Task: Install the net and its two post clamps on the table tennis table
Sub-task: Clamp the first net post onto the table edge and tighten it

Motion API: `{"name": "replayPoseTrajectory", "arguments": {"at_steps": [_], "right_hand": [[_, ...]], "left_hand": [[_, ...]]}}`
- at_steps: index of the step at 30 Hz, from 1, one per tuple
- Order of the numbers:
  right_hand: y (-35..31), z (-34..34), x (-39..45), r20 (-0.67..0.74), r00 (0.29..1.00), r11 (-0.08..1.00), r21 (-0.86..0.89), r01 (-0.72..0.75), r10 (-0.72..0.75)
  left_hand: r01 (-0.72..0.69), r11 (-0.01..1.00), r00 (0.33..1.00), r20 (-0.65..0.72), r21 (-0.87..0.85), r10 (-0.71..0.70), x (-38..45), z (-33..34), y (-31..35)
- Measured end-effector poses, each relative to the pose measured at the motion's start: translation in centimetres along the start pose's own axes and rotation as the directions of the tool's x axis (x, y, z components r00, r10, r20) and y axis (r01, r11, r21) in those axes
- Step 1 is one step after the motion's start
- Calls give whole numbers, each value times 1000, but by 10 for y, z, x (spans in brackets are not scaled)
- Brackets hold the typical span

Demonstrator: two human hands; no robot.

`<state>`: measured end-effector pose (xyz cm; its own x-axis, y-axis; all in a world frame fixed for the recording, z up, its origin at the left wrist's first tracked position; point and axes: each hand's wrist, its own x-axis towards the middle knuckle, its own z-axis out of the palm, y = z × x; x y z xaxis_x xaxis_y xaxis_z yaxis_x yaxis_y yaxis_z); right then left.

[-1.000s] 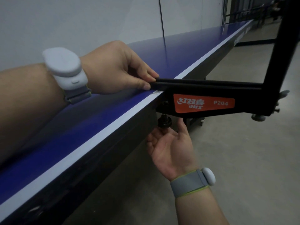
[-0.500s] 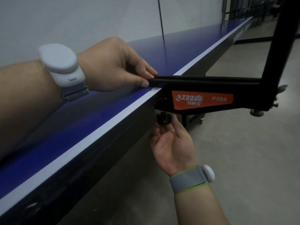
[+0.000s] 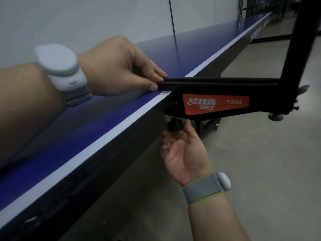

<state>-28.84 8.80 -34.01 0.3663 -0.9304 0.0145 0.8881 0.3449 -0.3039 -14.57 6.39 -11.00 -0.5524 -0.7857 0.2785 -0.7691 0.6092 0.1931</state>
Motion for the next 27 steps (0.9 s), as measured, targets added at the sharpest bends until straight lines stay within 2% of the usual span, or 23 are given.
{"name": "replayPoseTrajectory", "arguments": {"at_steps": [6, 12, 18, 22, 27], "right_hand": [[0, -3, -1, 55, 994, 995, -13, 96, -95], [2, 5, 1, -29, 997, 997, -17, 71, -71], [3, 1, -2, 46, 989, 990, -13, 139, -139], [4, 2, 0, 43, 984, 984, -35, 176, -175], [2, 4, -1, 28, 988, 988, -16, 152, -152]], "left_hand": [[0, 1000, 1000, 5, -5, 0, 0, 0, 0], [-6, 1000, 1000, 2, -13, 6, 0, -1, 0], [-4, 1000, 1000, 7, -16, 5, 0, -1, -1], [1, 1000, 1000, 3, -11, -1, 2, -1, 0], [-9, 1000, 1000, 14, -1, 9, 1, -1, 1]]}}
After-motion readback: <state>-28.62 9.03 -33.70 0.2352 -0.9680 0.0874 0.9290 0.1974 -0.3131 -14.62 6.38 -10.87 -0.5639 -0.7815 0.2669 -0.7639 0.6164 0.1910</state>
